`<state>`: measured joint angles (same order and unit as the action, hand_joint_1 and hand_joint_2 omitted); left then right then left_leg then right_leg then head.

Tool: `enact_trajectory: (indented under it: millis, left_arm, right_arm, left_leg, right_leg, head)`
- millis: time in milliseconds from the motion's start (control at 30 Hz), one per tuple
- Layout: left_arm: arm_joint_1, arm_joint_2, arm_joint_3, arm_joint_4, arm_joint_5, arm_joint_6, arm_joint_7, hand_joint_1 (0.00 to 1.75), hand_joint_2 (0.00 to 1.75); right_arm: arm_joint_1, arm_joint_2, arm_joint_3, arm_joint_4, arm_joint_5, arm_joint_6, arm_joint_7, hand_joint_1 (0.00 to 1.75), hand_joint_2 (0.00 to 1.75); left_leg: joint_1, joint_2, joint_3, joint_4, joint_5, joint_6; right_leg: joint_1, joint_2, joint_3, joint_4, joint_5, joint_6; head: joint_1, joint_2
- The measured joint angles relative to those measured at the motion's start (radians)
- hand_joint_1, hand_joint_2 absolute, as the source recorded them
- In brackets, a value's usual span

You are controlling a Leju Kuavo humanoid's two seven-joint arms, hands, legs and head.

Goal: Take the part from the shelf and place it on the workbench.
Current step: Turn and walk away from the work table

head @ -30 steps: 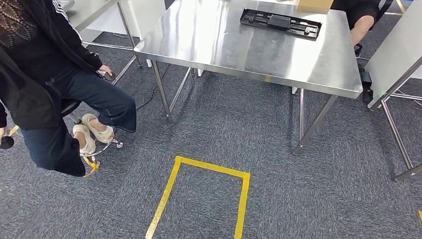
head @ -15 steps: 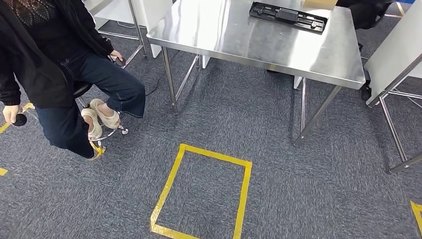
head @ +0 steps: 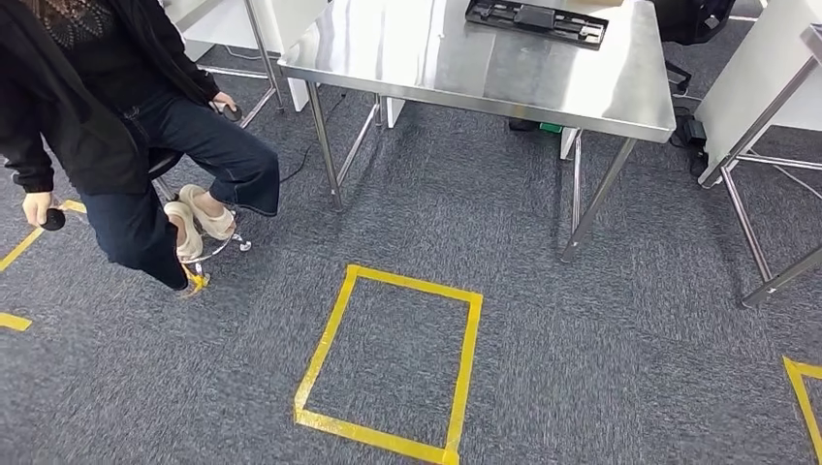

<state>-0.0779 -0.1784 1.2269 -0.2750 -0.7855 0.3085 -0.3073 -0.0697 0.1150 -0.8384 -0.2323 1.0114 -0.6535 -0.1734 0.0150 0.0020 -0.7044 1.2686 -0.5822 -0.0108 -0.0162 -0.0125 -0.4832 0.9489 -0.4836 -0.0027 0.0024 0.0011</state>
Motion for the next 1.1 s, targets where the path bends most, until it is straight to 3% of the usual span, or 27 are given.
enact_trajectory:
  millis: [33,67,133,200,233,300,333,400,467,500,533,567,633,667,733,767,800,900,967,1033,1100]
  left_arm:
    - [0.000,0.000,0.001,-0.001,0.001,0.001,0.000,0.00,0.00]
    - [0.000,0.000,0.003,-0.002,0.001,0.002,0.000,0.00,0.00]
    - [-0.002,-0.002,0.006,-0.004,0.003,0.004,0.000,0.00,0.00]
    - [-0.003,-0.006,0.009,-0.007,0.003,0.007,0.000,0.00,0.00]
    - [-0.004,-0.007,0.011,-0.008,0.003,0.008,0.000,0.00,0.00]
    - [-0.003,-0.008,0.015,-0.009,0.004,0.010,0.000,0.00,0.00]
    - [-0.003,-0.008,0.016,-0.009,0.004,0.010,0.000,0.00,0.00]
    - [-0.003,-0.009,0.019,-0.010,0.006,0.012,0.000,0.00,0.00]
    - [-0.003,-0.009,0.021,-0.011,0.006,0.013,0.000,0.00,0.00]
    - [-0.002,-0.010,0.022,-0.011,0.006,0.013,0.000,0.00,0.00]
    - [-0.002,-0.010,0.023,-0.011,0.006,0.013,0.000,0.00,0.00]
    - [-0.002,-0.010,0.023,-0.011,0.006,0.013,0.000,0.00,0.00]
    - [-0.003,-0.012,0.024,-0.011,0.006,0.013,-0.001,0.00,0.00]
    - [-0.003,-0.013,0.024,-0.011,0.007,0.013,-0.001,0.00,0.00]
    - [-0.003,-0.014,0.024,-0.011,0.008,0.014,-0.002,0.00,0.00]
    - [-0.003,-0.015,0.024,-0.011,0.009,0.015,-0.004,0.00,0.00]
    - [-0.003,-0.015,0.025,-0.012,0.012,0.016,-0.007,0.00,0.00]
    - [-0.002,-0.014,0.028,-0.014,0.020,0.020,-0.016,0.00,0.00]
    - [-0.002,-0.013,0.029,-0.014,0.021,0.021,-0.018,0.00,0.00]
    - [-0.002,-0.013,0.029,-0.014,0.021,0.021,-0.018,0.00,0.00]
    - [-0.001,-0.013,0.032,-0.014,0.022,0.023,-0.019,0.00,0.00]
  right_arm:
    - [-0.001,0.000,0.000,0.000,0.003,0.000,0.001,0.00,0.00]
    - [-0.002,0.000,0.001,0.000,0.006,0.000,0.002,0.00,0.00]
    - [-0.005,0.000,0.002,0.000,0.011,0.000,0.003,0.00,0.00]
    - [-0.009,-0.001,0.003,-0.001,0.014,0.000,0.004,0.00,0.00]
    - [-0.012,-0.001,0.003,-0.002,0.015,0.000,0.004,0.00,0.00]
    - [-0.014,-0.001,0.004,-0.002,0.016,0.000,0.005,0.00,0.00]
    - [-0.013,-0.002,0.004,-0.002,0.016,0.000,0.005,0.00,0.00]
    - [-0.012,-0.001,0.005,-0.002,0.018,0.000,0.007,0.00,0.00]
    - [-0.013,0.000,0.006,-0.002,0.020,0.000,0.010,0.00,0.00]
    - [-0.013,0.000,0.006,-0.002,0.020,0.000,0.010,0.00,0.00]
    - [-0.013,-0.001,0.007,-0.002,0.021,0.000,0.011,0.00,0.00]
    - [-0.014,-0.001,0.007,-0.002,0.021,0.001,0.011,0.00,0.00]
    - [-0.016,-0.002,0.007,-0.002,0.021,0.001,0.012,0.00,0.00]
    - [-0.018,-0.002,0.007,-0.002,0.022,0.001,0.012,0.00,0.00]
    - [-0.022,-0.004,0.008,-0.003,0.028,0.002,0.015,0.00,0.00]
    - [-0.023,-0.004,0.009,-0.003,0.034,0.003,0.020,0.00,0.00]
    - [-0.022,-0.005,0.011,-0.003,0.042,0.005,0.026,0.00,0.00]
    - [-0.021,-0.005,0.022,-0.003,0.063,0.013,0.042,0.00,0.00]
    - [-0.022,-0.005,0.025,-0.003,0.067,0.014,0.044,0.00,0.00]
    - [-0.022,-0.005,0.025,-0.003,0.067,0.014,0.045,0.00,0.00]
    - [-0.021,-0.004,0.029,-0.003,0.072,0.014,0.049,0.00,0.00]
  left_leg:
    - [0.003,0.000,0.013,0.019,0.012,-0.003]
    - [0.006,0.000,0.043,0.002,0.038,-0.005]
    - [0.015,-0.001,0.143,-0.116,0.069,-0.011]
    - [0.015,-0.008,0.215,-0.224,0.053,-0.007]
    - [0.012,-0.010,0.223,-0.248,0.041,0.000]
    - [0.007,-0.008,0.204,-0.256,0.047,0.024]
    - [0.005,-0.006,0.193,-0.258,0.058,0.038]
    - [0.004,0.000,0.164,-0.261,0.084,0.058]
    - [-0.001,0.003,0.133,-0.260,0.109,0.064]
    - [-0.004,0.004,0.119,-0.259,0.121,0.065]
    - [-0.006,0.006,0.105,-0.258,0.133,0.065]
    - [-0.008,0.006,0.093,-0.258,0.145,0.063]
    - [-0.009,0.007,0.072,-0.258,0.167,0.059]
    - [-0.011,0.007,0.065,-0.257,0.176,0.055]
    - [-0.013,0.008,0.058,-0.262,0.197,0.044]
    - [-0.013,0.008,0.057,-0.266,0.207,0.037]
    - [-0.012,0.006,0.055,-0.269,0.215,0.030]
    - [-0.008,-0.003,0.038,-0.245,0.179,0.018]
    - [-0.007,-0.004,0.032,-0.230,0.155,0.016]
    - [-0.007,-0.004,0.031,-0.226,0.149,0.016]
    - [-0.005,-0.005,0.006,-0.136,0.085,0.008]
  right_leg:
    - [0.000,-0.001,-0.015,0.006,0.009,0.003]
    - [-0.002,-0.002,-0.031,0.014,0.017,0.008]
    - [-0.002,-0.002,-0.061,0.038,0.026,0.018]
    - [0.002,-0.002,-0.085,0.060,0.034,0.031]
    - [0.004,-0.002,-0.094,0.065,0.040,0.039]
    - [0.004,-0.002,-0.106,0.066,0.053,0.056]
    - [0.003,0.000,-0.118,0.075,0.044,0.057]
    - [0.000,0.003,-0.151,0.147,-0.025,0.046]
    - [0.000,0.005,-0.183,0.274,-0.111,0.036]
    - [0.001,0.006,-0.188,0.326,-0.132,0.039]
    - [0.001,0.007,-0.176,0.347,-0.131,0.047]
    - [0.002,0.008,-0.147,0.332,-0.116,0.056]
    - [0.006,0.008,-0.042,0.205,-0.079,0.061]
    - [0.012,0.008,0.016,0.120,-0.076,0.054]
    - [0.023,0.008,0.078,0.014,-0.085,0.037]
    - [0.027,0.007,0.080,-0.002,-0.086,0.030]
    - [0.022,0.006,0.071,-0.002,-0.078,0.023]
    - [0.006,-0.003,0.053,-0.008,-0.052,0.002]
    - [0.006,-0.005,0.049,-0.008,-0.047,-0.002]
    - [0.006,-0.006,0.048,-0.008,-0.046,-0.002]
    - [0.006,-0.014,0.037,-0.007,-0.037,-0.006]
  head:
    - [0.000,0.000]
    - [0.000,0.000]
    - [-0.002,0.000]
    - [-0.002,0.000]
    - [-0.002,0.000]
    - [0.000,0.000]
    - [0.001,0.000]
    - [0.005,0.000]
    - [0.008,0.000]
    - [0.008,0.000]
    - [0.008,0.000]
    - [0.008,0.000]
    - [0.008,0.000]
    - [0.008,0.000]
    - [0.007,0.000]
    - [0.007,0.000]
    - [0.007,0.000]
    - [0.004,0.000]
    - [0.002,0.000]
    - [0.002,0.000]
    - [0.000,0.000]
